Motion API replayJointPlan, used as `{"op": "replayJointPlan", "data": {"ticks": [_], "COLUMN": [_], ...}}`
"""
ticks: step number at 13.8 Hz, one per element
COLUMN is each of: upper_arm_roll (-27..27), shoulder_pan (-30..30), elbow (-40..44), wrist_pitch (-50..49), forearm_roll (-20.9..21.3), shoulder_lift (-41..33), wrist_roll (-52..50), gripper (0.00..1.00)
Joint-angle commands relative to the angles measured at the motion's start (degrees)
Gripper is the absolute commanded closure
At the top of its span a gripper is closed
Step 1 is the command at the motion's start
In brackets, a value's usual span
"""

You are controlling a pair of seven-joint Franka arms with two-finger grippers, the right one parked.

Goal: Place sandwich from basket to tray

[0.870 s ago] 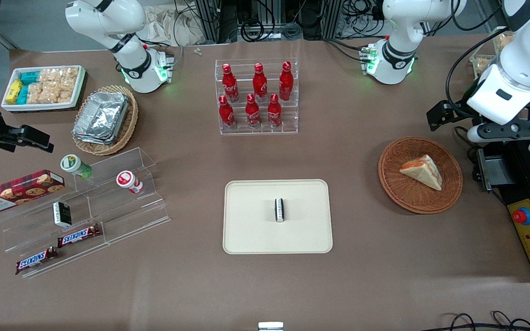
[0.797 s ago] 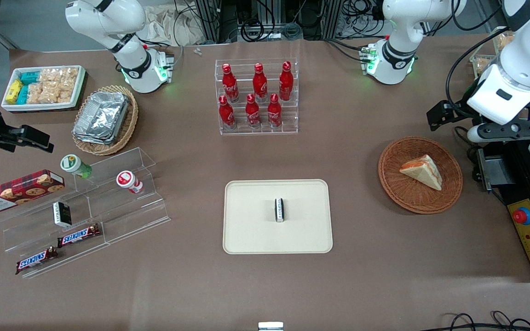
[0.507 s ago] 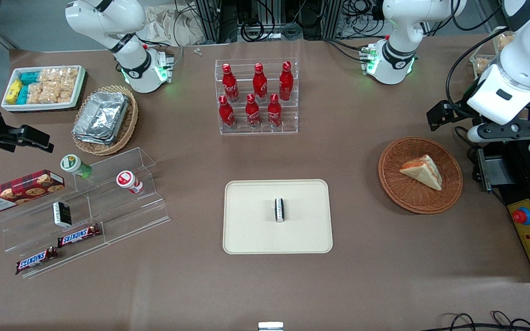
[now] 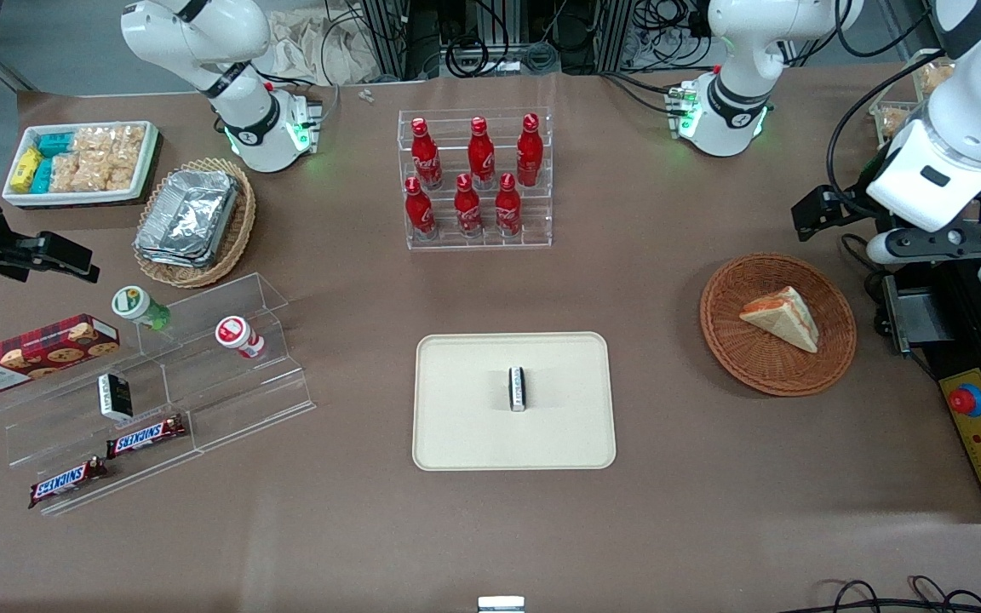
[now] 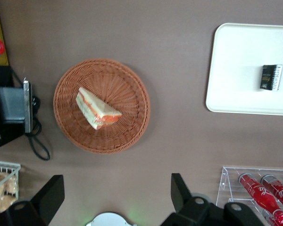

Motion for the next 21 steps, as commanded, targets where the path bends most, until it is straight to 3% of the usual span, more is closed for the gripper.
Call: {"op": "replayJointPlan", "data": {"ticks": [1, 5, 10, 16, 21], "upper_arm_roll": [0.38, 0.55, 1.26, 4.50, 7.93], "shoulder_pan": [1.48, 2.80, 2.80, 2.89, 2.89], "elbow": [-1.67, -5.96, -23.01, -37.16, -43.59], "wrist_pitch": [-2.70, -0.43, 14.50, 31.81, 40.35], "forearm_roll": [0.36, 0.45, 0.27, 0.01, -0.43], "shoulder_lift": [-0.75, -2.41, -9.88, -9.63, -7.17], "wrist_roll": [-4.32, -11.62, -19.44, -25.43, -26.65], "gripper": [0.00, 0.00, 0.00, 0.00, 0.00]}}
